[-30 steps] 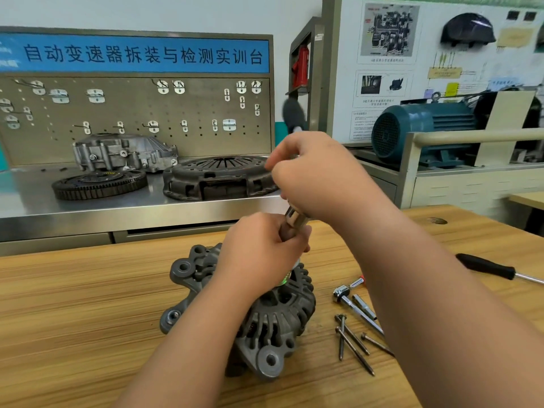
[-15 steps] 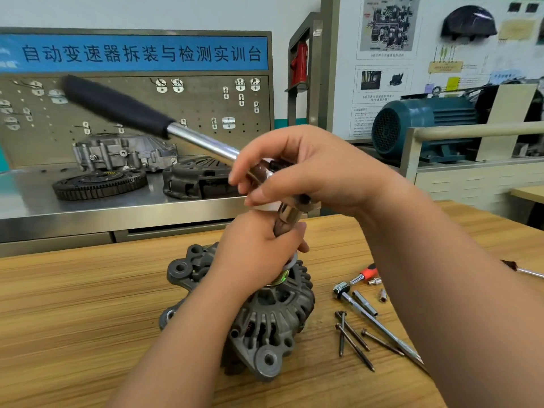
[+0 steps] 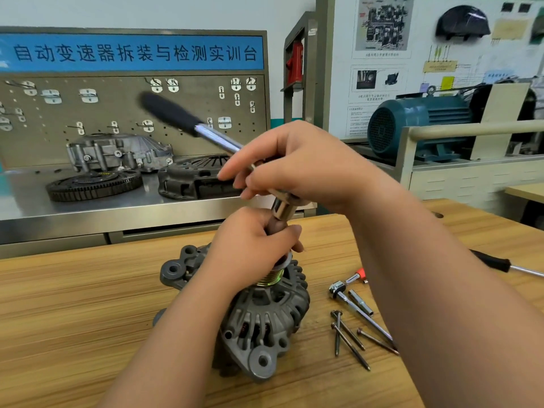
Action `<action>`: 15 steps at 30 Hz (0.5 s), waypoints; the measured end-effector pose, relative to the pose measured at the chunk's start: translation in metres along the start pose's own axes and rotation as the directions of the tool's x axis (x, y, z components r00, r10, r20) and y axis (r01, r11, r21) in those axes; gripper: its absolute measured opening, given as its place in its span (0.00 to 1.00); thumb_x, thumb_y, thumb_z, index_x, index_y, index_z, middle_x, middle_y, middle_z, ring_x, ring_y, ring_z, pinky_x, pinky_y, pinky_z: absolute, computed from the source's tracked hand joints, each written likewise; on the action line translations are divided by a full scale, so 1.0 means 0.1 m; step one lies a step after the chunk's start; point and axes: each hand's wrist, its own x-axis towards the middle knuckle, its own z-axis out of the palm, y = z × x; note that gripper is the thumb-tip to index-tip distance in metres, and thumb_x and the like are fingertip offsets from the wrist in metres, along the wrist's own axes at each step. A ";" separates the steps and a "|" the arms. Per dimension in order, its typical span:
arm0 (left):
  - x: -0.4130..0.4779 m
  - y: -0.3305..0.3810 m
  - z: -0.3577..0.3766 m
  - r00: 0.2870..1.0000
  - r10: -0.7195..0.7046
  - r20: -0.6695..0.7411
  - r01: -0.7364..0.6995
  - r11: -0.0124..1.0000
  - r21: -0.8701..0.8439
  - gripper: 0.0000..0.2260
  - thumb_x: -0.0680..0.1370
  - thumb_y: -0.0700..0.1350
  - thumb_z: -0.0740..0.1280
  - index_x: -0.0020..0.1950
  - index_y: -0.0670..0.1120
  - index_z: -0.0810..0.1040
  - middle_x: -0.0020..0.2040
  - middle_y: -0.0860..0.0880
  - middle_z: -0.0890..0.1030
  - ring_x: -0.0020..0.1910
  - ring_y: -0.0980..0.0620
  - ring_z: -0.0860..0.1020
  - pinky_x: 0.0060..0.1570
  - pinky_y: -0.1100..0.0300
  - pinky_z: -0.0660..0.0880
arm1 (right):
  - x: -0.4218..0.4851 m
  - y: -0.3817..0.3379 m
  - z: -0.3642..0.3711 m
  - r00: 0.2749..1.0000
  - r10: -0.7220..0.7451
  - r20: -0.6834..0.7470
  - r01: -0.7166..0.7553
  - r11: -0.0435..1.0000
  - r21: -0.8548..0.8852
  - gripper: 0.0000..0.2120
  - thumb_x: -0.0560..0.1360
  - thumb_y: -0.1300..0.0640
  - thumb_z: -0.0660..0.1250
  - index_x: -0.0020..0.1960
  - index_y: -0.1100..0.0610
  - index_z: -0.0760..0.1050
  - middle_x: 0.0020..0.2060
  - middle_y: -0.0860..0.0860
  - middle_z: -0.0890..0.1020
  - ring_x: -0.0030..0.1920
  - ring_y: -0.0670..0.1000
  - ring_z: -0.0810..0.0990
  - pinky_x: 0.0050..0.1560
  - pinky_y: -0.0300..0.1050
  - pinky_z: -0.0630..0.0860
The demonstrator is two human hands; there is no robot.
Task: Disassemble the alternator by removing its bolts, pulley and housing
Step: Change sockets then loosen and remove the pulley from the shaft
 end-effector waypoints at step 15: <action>-0.02 0.04 0.03 0.999 0.011 -0.050 -0.006 0.996 0.094 0.23 0.78 0.45 0.64 0.22 0.53 0.77 0.20 0.57 0.75 0.23 0.60 0.72 0.26 0.63 0.66 | 0.03 0.03 0.19 0.919 0.190 -0.347 -0.201 0.980 0.003 0.11 0.73 0.66 0.63 0.41 0.56 0.83 0.31 0.50 0.79 0.36 0.51 0.75 0.40 0.50 0.76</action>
